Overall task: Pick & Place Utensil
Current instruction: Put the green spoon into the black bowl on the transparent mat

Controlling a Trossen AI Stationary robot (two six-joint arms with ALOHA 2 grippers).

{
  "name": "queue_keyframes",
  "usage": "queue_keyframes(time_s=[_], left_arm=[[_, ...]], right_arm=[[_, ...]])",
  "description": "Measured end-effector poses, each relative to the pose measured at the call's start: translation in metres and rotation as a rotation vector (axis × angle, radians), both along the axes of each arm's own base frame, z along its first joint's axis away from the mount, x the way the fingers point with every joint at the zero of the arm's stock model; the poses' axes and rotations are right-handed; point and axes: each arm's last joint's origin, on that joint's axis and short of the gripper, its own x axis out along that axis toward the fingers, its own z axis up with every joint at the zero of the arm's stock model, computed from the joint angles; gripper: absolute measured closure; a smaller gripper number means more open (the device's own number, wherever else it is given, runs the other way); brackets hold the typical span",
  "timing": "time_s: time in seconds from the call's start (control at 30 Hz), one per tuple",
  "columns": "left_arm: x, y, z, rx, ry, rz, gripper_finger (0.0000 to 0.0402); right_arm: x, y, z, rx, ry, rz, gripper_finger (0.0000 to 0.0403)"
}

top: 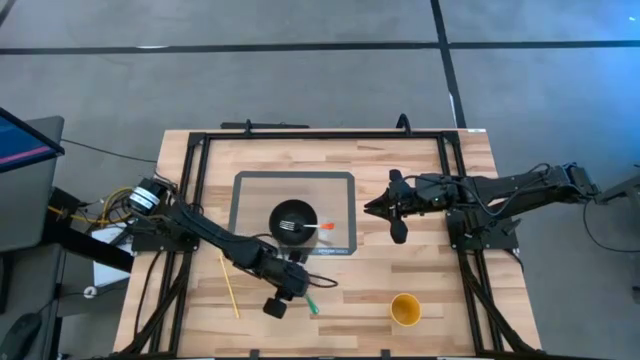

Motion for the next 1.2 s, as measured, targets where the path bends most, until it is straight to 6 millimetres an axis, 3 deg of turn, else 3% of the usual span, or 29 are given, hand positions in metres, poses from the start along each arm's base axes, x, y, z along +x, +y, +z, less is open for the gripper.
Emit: queue_keyframes(time_s=[0.37,0.67,1.2], left_arm=[[0.012,0.007,-0.032,0.025,0.096,0.009,0.0325],[0.014,0.010,-0.029,0.040,0.079,0.009,0.0325],[0.000,0.017,-0.046,0.081,0.117,0.018,0.0332]], right_arm=[[0.000,0.000,0.000,-0.003,0.002,0.001,0.0349],[0.000,0.000,0.000,-0.003,0.002,0.001,0.0349],[0.000,0.000,0.000,-0.003,0.001,0.001,0.0349]])
